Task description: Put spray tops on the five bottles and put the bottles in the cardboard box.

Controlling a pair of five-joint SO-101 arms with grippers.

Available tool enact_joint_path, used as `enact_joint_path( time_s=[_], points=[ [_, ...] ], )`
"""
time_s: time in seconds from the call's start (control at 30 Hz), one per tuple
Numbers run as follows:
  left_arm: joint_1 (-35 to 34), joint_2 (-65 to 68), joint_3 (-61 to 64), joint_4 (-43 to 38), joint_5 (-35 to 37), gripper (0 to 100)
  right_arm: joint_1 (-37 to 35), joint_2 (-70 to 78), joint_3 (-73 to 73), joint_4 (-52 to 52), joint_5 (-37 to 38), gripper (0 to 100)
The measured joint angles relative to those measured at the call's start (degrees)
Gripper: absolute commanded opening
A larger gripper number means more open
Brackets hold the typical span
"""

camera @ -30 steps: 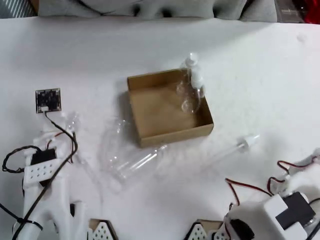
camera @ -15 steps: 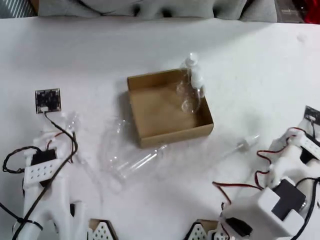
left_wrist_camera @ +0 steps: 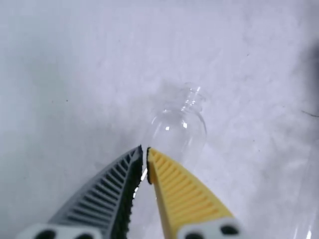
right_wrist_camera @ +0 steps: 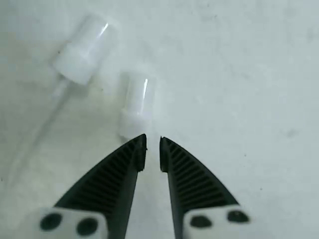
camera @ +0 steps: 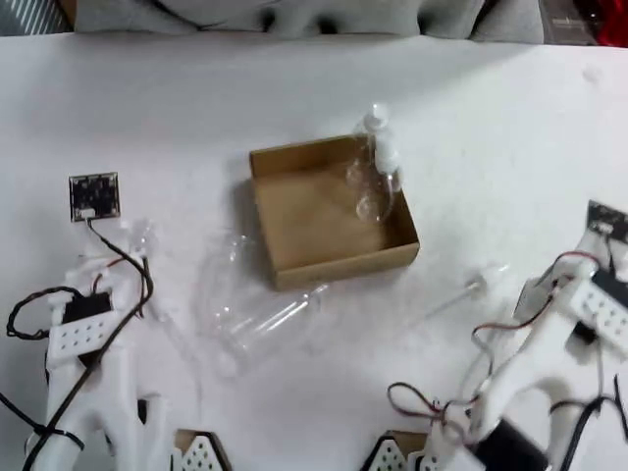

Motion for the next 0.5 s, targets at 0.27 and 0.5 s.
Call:
enact_joint_path(
  time_s=[0.27,0.5],
  points=[
    [0.0,0.0,0.09,-1.14,0.0,2,-4.84,-15.91,16.7,-6.68,0.35,2.2],
    [2.73,0.09,-8.35,7.3,-4.4,2,-7.03,-21.63,24.97,-14.07,0.26,2.2]
  ],
)
